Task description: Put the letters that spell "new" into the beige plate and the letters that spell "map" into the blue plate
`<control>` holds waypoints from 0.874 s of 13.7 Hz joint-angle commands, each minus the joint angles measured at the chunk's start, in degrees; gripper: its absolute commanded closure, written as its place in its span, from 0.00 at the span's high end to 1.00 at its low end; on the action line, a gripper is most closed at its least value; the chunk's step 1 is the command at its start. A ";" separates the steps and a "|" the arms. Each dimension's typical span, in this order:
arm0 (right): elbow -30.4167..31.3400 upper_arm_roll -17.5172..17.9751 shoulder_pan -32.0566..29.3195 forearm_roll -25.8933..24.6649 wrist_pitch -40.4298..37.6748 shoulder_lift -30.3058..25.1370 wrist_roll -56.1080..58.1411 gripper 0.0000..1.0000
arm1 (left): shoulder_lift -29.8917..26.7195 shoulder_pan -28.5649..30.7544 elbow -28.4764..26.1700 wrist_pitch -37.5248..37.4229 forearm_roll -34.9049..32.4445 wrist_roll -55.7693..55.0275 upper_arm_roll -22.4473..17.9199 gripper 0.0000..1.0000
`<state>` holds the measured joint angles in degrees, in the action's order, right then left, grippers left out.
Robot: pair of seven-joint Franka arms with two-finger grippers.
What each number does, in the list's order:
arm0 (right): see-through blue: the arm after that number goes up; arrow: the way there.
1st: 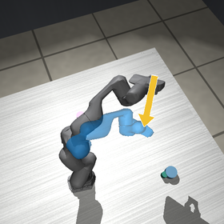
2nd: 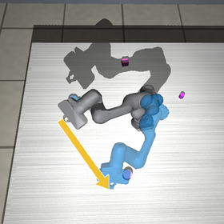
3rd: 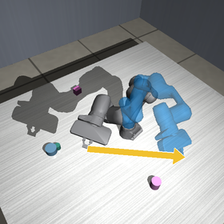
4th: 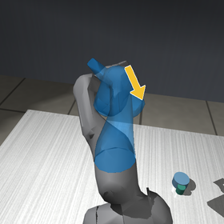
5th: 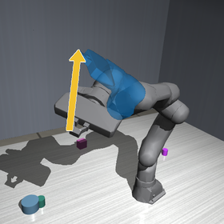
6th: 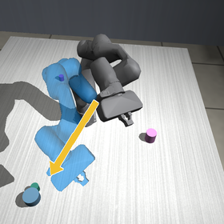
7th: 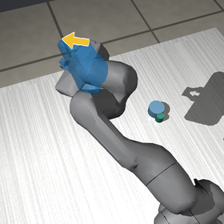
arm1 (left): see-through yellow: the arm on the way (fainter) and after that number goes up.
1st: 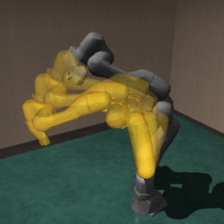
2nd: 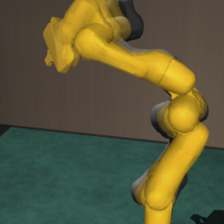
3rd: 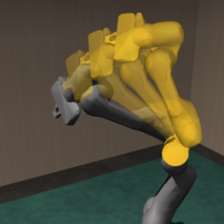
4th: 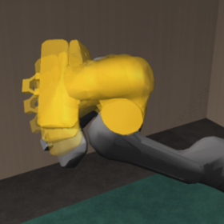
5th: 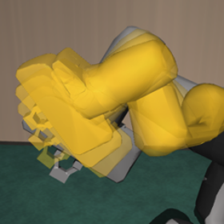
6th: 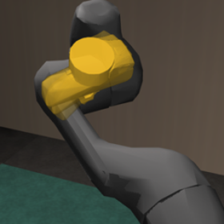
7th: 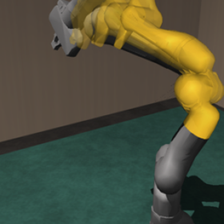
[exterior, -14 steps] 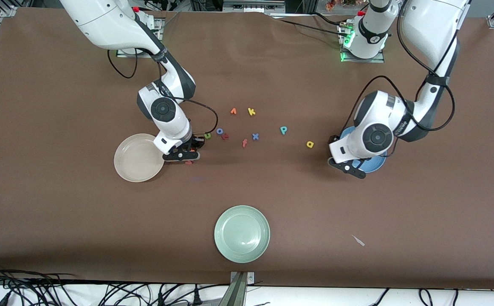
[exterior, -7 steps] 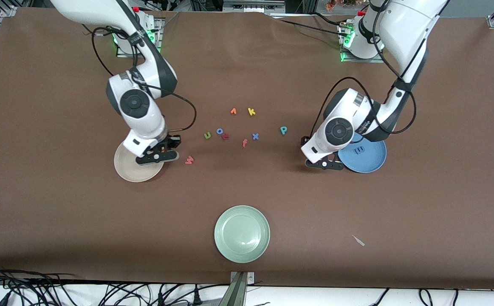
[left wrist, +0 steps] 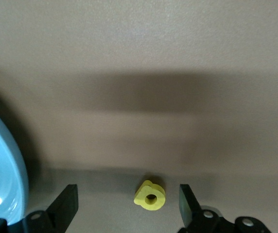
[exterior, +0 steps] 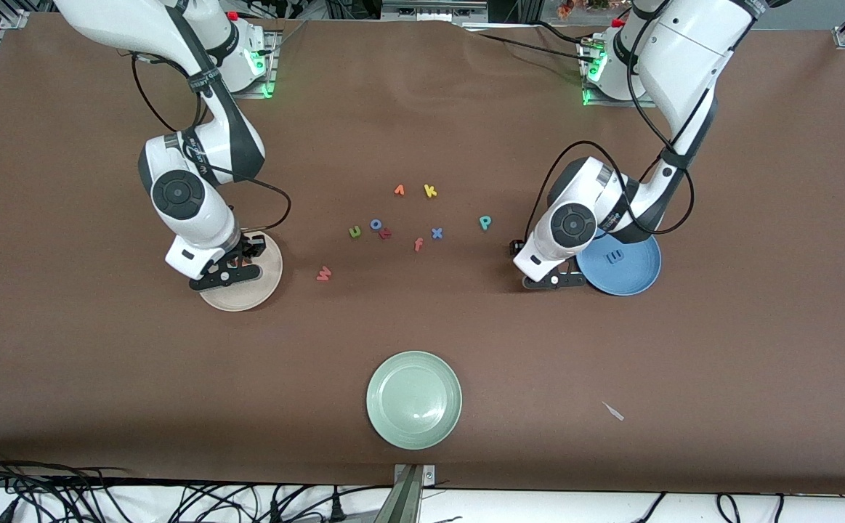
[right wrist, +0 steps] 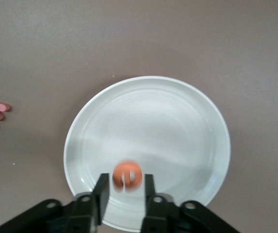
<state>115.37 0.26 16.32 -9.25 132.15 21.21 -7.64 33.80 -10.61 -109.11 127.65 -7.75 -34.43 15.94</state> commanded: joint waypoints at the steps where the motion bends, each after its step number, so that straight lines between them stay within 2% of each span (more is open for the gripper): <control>1: 0.73 0.62 0.21 3.01 0.74 -0.90 -1.14 0.69 | -1.02 -0.11 -1.10 0.84 -0.68 -2.91 0.23 0.82; 5: -3.12 4.30 0.99 3.19 0.83 1.20 -7.99 0.69 | -1.11 0.32 -1.19 1.02 -0.33 -9.92 1.90 0.84; 6: -4.79 5.27 1.17 3.10 0.83 2.77 -10.18 0.69 | -1.11 0.24 -1.19 1.02 -0.25 -13.26 1.99 0.94; 7: -6.37 6.41 1.26 3.10 0.92 4.53 -12.38 0.69 | -1.02 0.32 -1.28 1.11 -0.24 -15.03 2.08 0.99; 9: -8.75 7.21 2.92 2.93 1.96 7.52 -15.98 0.69 | -1.11 0.50 -1.98 2.42 0.54 -16.88 2.17 0.99; 12: -9.03 8.00 3.98 2.49 5.83 10.16 -20.47 0.69 | -1.19 -0.11 -2.34 6.81 4.85 -22.15 2.17 0.99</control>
<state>108.23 7.62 19.87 -6.91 136.32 28.75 -25.57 33.80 -10.72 -110.02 132.03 -4.77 -53.08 17.66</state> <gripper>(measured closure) 0.304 0.004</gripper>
